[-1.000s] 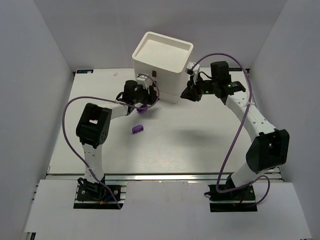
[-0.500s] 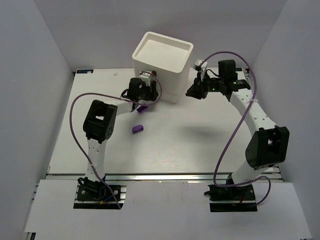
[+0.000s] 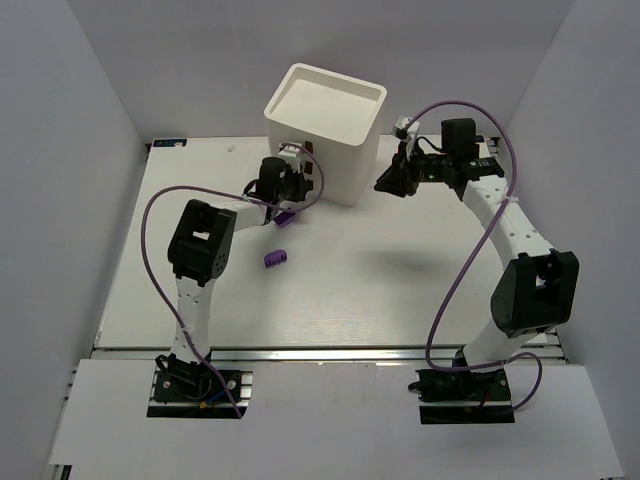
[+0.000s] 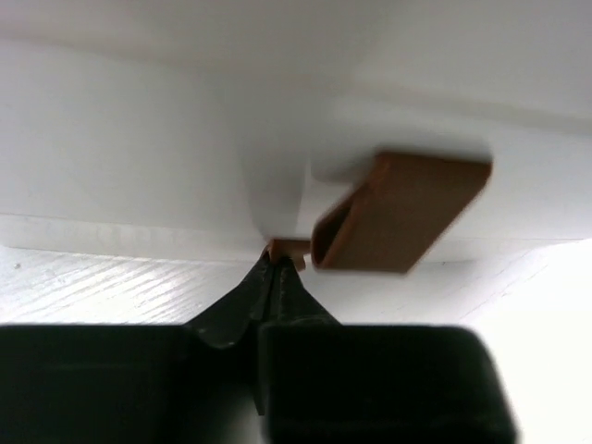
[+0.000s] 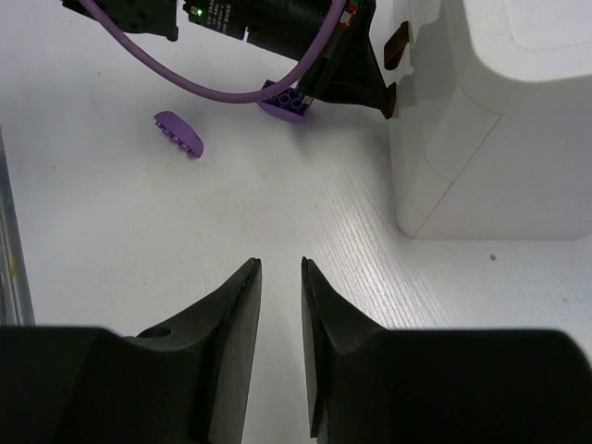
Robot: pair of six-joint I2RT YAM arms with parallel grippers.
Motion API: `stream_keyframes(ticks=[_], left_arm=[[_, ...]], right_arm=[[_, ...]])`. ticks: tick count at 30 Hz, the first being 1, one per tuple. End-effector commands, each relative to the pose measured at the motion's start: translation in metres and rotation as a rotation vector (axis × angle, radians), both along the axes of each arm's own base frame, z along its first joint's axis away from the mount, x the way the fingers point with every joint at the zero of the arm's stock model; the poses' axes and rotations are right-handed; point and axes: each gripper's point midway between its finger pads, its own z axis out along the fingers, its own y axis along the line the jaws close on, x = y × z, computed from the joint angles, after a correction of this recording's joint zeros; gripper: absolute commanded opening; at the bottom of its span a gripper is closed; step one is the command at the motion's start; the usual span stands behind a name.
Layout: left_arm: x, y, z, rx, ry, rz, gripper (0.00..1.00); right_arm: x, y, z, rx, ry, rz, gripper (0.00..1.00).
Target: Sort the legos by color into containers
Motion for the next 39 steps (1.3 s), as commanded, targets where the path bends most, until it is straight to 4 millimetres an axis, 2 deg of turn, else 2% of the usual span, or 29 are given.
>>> stream_keyframes(ticks=[1, 3, 4, 5, 6, 7, 8, 9, 10, 11, 12, 14, 15, 17, 18, 19, 20, 22, 24, 25, 27, 28, 31, 33, 34, 37, 39], left_arm=[[-0.005, 0.003, 0.029, -0.012, -0.059, 0.013, 0.07], [-0.013, 0.006, 0.031, -0.008, -0.058, 0.011, 0.0], [-0.017, 0.008, 0.043, -0.008, -0.079, 0.009, 0.0], [-0.026, 0.012, 0.033, 0.003, -0.06, 0.005, 0.0], [-0.031, 0.014, 0.035, 0.008, -0.061, 0.005, 0.0], [-0.036, 0.017, 0.047, 0.007, -0.082, 0.003, 0.0], [-0.042, 0.019, 0.047, 0.012, -0.081, 0.001, 0.0], [-0.052, 0.025, 0.037, 0.027, -0.061, 0.008, 0.0], [-0.057, 0.028, 0.048, 0.027, -0.08, 0.01, 0.0], [-0.062, 0.031, 0.048, 0.032, -0.079, 0.015, 0.0], [-0.072, 0.036, 0.039, 0.043, -0.057, 0.019, 0.0], [-0.078, 0.043, 0.045, 0.041, -0.062, 0.028, 0.0], [-0.086, 0.047, 0.037, 0.054, -0.04, 0.029, 0.0], [-0.094, 0.051, 0.042, 0.058, -0.042, 0.029, 0.0], [-0.103, 0.054, 0.034, 0.065, -0.02, 0.028, 0.0], [-0.107, 0.056, 0.036, 0.062, -0.021, 0.031, 0.0], [-0.111, 0.058, 0.047, 0.057, -0.045, 0.037, 0.0], [-0.122, 0.064, 0.042, 0.062, -0.027, 0.044, 0.0], [-0.13, 0.067, 0.056, 0.049, -0.049, 0.05, 0.0], [-0.136, 0.07, 0.051, 0.056, -0.037, 0.055, 0.0], [-0.141, 0.073, 0.056, 0.05, -0.044, 0.06, 0.0], [-0.145, 0.075, 0.052, 0.055, -0.035, 0.069, 0.0], [-0.142, 0.074, 0.054, 0.048, -0.04, 0.071, 0.0], [-0.137, 0.072, 0.054, 0.047, -0.029, 0.073, 0.17], [-0.133, 0.071, 0.052, 0.05, -0.022, 0.073, 0.35], [-0.122, 0.068, 0.069, 0.039, -0.046, 0.088, 0.51], [-0.121, 0.073, 0.077, 0.033, -0.039, 0.105, 0.52]], right_arm=[[0.001, 0.003, 0.016, 0.025, -0.027, 0.031, 0.3], [0.0, 0.003, 0.014, 0.025, -0.022, 0.033, 0.3], [-0.001, 0.003, 0.014, 0.024, -0.022, 0.033, 0.3], [-0.001, 0.003, 0.012, 0.022, -0.019, 0.033, 0.3], [-0.002, 0.002, 0.012, 0.022, -0.017, 0.034, 0.3], [-0.002, 0.003, 0.011, 0.023, -0.014, 0.037, 0.3], [-0.002, 0.002, 0.011, 0.023, -0.011, 0.035, 0.3], [-0.004, 0.003, 0.008, 0.023, -0.002, 0.038, 0.3], [-0.005, 0.003, 0.009, 0.025, -0.002, 0.041, 0.3], [-0.005, 0.004, 0.009, 0.026, 0.0, 0.041, 0.3], [-0.006, 0.004, 0.008, 0.027, 0.001, 0.045, 0.3], [-0.007, 0.004, 0.007, 0.027, 0.01, 0.044, 0.3], [-0.007, 0.004, 0.007, 0.026, 0.011, 0.042, 0.3], [-0.008, 0.004, 0.006, 0.028, 0.014, 0.046, 0.3], [-0.007, 0.004, 0.007, 0.028, 0.014, 0.044, 0.3], [-0.008, 0.004, 0.007, 0.027, 0.013, 0.046, 0.3], [-0.008, 0.004, 0.007, 0.026, 0.012, 0.046, 0.31], [-0.008, 0.004, 0.006, 0.023, 0.015, 0.047, 0.3], [-0.012, 0.005, 0.004, 0.018, 0.017, 0.06, 0.31], [-0.014, 0.006, 0.004, 0.019, 0.018, 0.068, 0.31], [-0.018, 0.007, 0.001, 0.015, 0.014, 0.094, 0.33], [-0.021, 0.01, 0.0, 0.013, 0.013, 0.111, 0.34], [-0.03, 0.014, -0.007, -0.01, 0.001, 0.168, 0.41], [-0.033, 0.016, -0.012, -0.026, -0.005, 0.192, 0.46], [-0.039, 0.019, -0.016, -0.042, -0.012, 0.225, 0.48], [-0.045, 0.021, -0.023, -0.073, -0.028, 0.264, 0.54], [-0.05, 0.023, -0.028, -0.094, -0.038, 0.297, 0.58]])
